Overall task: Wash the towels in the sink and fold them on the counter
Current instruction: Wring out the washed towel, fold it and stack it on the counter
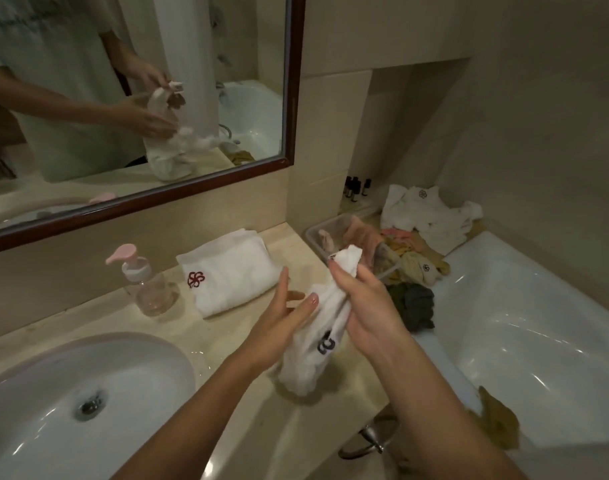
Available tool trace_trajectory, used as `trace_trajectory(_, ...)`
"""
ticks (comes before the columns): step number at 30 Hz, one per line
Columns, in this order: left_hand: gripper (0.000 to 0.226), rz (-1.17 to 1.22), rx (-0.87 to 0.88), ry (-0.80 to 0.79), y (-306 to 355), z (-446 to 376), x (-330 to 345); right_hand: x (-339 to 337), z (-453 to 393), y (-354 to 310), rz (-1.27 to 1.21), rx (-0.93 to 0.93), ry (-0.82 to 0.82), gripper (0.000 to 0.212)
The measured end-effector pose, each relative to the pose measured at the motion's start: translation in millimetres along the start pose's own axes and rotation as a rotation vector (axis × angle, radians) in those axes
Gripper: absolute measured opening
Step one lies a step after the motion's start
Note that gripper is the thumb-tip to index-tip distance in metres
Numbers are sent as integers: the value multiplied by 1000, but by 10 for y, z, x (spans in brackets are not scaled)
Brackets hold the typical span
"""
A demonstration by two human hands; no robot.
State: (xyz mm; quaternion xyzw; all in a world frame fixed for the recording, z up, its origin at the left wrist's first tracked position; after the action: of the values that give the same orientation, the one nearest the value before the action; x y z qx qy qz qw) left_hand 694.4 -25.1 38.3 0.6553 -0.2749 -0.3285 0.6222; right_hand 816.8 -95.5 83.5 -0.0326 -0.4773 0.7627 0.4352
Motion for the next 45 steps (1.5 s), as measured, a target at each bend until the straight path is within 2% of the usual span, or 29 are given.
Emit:
trace_trajectory(1, 73, 11, 59, -36, 47, 29, 13, 18, -5, -48, -4, -4, -15, 24)
trace_trajectory(3, 50, -120, 190, -61, 135, 27, 3, 61, 10, -103, 33, -23, -24, 22)
trace_trajectory(5, 26, -249, 306, 3, 208, -14, -48, 78, 8, -124, 170, -119, 12, 23)
trace_trajectory(9, 23, 28, 223, 205, 324, -46, -181, 12, 30, -278, 411, -271, 35, 42)
trace_trajectory(10, 23, 50, 201, 236, 345, -52, -202, -37, 22, -325, 439, -251, 16, 42)
trace_trajectory(13, 22, 154, 126, 315, 394, -83, -243, -180, -4, -412, 620, -154, -88, 23)
trace_trajectory(17, 22, 348, 82, 320, 537, -122, -287, -251, 19, -369, 786, -52, -207, 47)
trace_trajectory(19, 22, 335, 116, 313, 593, -128, -325, -235, 49, -350, 726, 14, -274, 50)
trace_trajectory(22, 19, 149, 193, 335, 601, -159, -407, -180, 129, -392, 612, -37, -248, 41)
trace_trajectory(24, 29, -59, 182, 261, 578, -181, -393, -68, 208, -411, 583, -124, -194, 41)
trace_trajectory(25, 46, -90, 143, 179, 591, -169, -355, 9, 239, -393, 606, -171, -182, 40)
trace_trajectory(27, 76, 59, 61, -7, 614, -146, -265, 182, 309, -304, 672, -221, -200, 35)
trace_trajectory(28, 77, 141, 41, -74, 622, -128, -247, 246, 338, -251, 685, -202, -240, 35)
trace_trajectory(31, 49, 154, 48, -123, 631, -78, -368, 268, 358, -202, 648, -80, -392, 48)
trace_trajectory(32, 37, 140, 58, -136, 615, -59, -428, 256, 359, -231, 695, -107, -396, 52)
trace_trajectory(33, 29, 136, 51, -164, 613, -39, -479, 235, 342, -275, 832, -223, -342, 52)
trace_trajectory(34, 30, 138, 36, -190, 612, -26, -523, 217, 316, -327, 1017, -393, -234, 51)
trace_trajectory(36, 44, 178, -8, -224, 661, 8, -580, 233, 228, -362, 1388, -699, -26, 43)
trace_trajectory(37, 46, 214, -27, -237, 697, 22, -599, 249, 185, -357, 1507, -737, 9, 41)
trace_trajectory(39, 47, 309, -39, -290, 748, 39, -645, 274, 120, -349, 1570, -616, -38, 43)
trace_trajectory(41, 46, 377, -69, -330, 801, 53, -676, 302, 63, -367, 1447, -469, -169, 36)
trace_trajectory(43, 39, 236, -87, -293, 817, 34, -728, 338, 41, -403, 1396, -437, -216, 35)
trace_trajectory(45, 21, -234, 32, -191, 822, -34, -842, 357, 12, -431, 1465, -472, -150, 45)
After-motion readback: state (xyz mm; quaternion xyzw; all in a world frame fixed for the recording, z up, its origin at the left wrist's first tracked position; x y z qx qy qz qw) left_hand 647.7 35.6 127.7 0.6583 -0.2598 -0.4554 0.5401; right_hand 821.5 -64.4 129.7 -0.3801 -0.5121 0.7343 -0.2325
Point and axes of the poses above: each hand's wrist, its own z-axis away from the middle knuckle, its own x-axis out of the palm, y = z × x, the point moved 2 cm from there along -z, towards the middle knuckle, and after that the axes turned 13 degrees about x, right-handed, at the moved point
